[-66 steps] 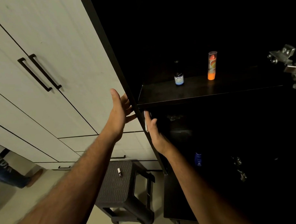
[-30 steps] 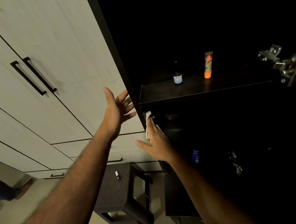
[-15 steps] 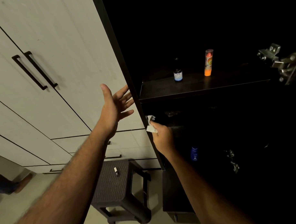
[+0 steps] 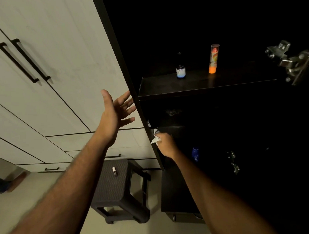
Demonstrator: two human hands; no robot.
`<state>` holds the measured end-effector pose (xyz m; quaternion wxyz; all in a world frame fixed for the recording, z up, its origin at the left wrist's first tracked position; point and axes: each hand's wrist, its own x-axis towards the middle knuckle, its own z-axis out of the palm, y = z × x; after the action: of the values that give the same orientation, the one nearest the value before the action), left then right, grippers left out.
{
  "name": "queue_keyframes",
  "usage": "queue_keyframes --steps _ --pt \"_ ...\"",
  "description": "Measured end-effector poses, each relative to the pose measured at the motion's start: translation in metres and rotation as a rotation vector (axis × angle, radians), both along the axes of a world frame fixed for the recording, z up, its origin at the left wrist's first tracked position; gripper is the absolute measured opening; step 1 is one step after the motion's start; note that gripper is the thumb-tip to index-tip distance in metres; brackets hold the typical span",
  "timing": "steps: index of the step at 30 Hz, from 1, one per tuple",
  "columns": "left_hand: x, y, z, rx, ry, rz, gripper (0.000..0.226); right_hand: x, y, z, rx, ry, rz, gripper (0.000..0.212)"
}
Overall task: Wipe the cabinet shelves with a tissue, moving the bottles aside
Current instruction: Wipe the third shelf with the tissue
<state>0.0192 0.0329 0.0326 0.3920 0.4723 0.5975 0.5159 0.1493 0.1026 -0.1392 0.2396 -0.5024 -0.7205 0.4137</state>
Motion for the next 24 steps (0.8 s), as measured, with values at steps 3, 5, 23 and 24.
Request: queue_keyframes --steps 3,5,23,24 --pt "0.004 -0.002 -0.009 0.001 -0.041 -0.002 0.09 0.021 0.013 0.009 -0.079 0.183 -0.13 0.022" --pt "0.008 -0.004 -0.016 0.003 -0.047 0.013 0.091 0.033 0.023 0.013 -0.215 0.392 -0.292 0.022" --pt "0.028 -0.02 -0.116 0.021 -0.234 -0.028 0.105 0.184 0.035 -0.009 0.34 -0.537 -0.338 0.042" --pt "0.032 -0.024 -0.128 0.016 -0.217 -0.046 0.105 0.187 0.037 -0.013 0.326 -0.665 -0.253 0.044"
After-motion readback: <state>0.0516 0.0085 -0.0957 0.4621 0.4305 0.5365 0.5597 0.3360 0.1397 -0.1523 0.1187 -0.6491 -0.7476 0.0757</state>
